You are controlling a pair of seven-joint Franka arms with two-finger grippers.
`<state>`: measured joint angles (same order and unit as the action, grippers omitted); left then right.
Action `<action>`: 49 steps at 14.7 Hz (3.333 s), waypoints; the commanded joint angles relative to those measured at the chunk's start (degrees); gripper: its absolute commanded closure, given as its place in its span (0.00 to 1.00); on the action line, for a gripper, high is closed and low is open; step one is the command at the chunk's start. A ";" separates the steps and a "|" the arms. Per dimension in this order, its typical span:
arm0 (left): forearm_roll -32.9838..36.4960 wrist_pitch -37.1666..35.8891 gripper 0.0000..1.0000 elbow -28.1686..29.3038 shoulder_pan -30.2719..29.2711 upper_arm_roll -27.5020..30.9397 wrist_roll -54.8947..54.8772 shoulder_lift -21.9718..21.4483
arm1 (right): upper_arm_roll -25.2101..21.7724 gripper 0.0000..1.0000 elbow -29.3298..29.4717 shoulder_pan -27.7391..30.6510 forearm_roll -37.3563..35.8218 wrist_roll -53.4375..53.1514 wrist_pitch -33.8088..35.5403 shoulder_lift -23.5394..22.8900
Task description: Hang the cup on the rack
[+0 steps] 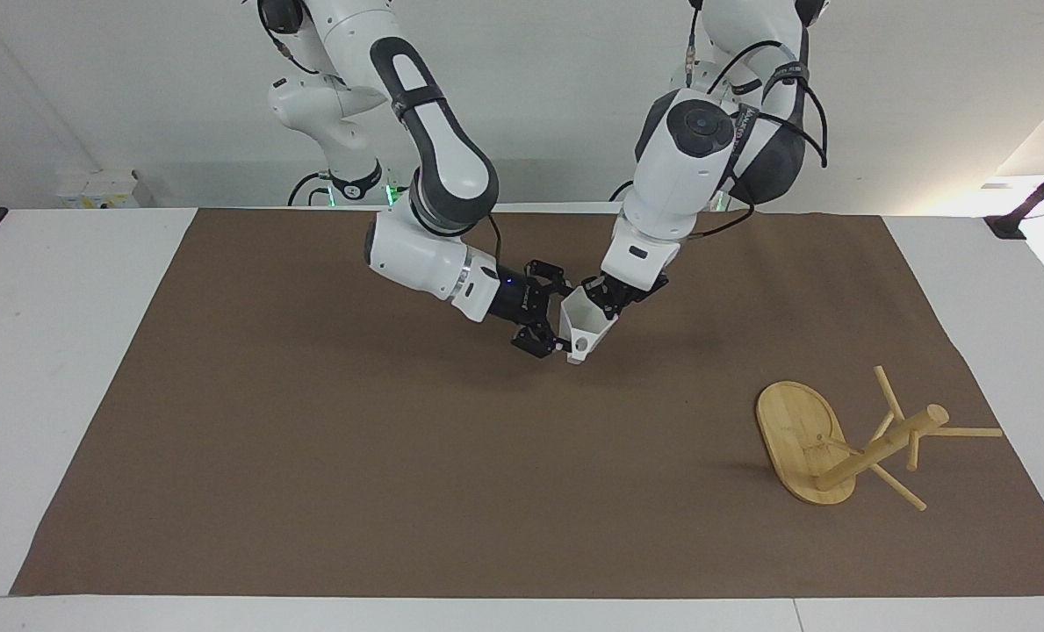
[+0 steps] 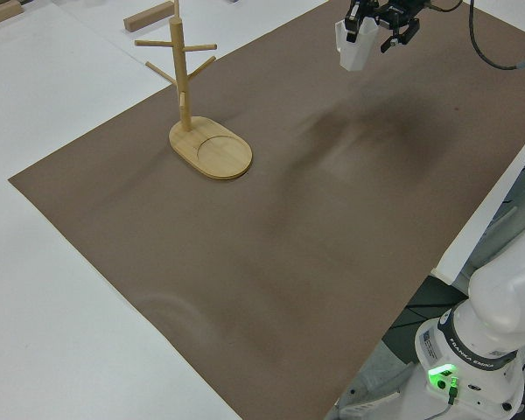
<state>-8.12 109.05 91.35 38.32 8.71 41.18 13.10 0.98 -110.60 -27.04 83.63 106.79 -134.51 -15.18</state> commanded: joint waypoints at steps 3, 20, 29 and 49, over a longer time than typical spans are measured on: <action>0.82 18.86 1.00 6.18 -8.07 0.16 8.38 -1.23 | 0.16 0.01 -2.44 11.63 -21.15 0.35 11.35 4.37; 0.82 48.80 1.00 27.20 -18.81 0.16 22.37 -6.51 | -0.10 0.01 23.21 33.90 -81.68 -73.24 45.52 9.91; 0.91 48.54 0.90 34.86 -25.14 0.16 6.05 -13.01 | -6.25 0.01 28.78 26.86 -86.88 -96.51 58.40 14.12; 17.18 -28.55 0.00 1.72 -24.35 -0.01 -45.04 -15.30 | -6.17 0.01 22.01 27.31 -86.35 -98.01 57.08 16.41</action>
<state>8.07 82.34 95.79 13.93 8.25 -1.56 -4.07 -5.51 -87.04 0.28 -2.20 9.40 -76.61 0.06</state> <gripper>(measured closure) 0.000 0.004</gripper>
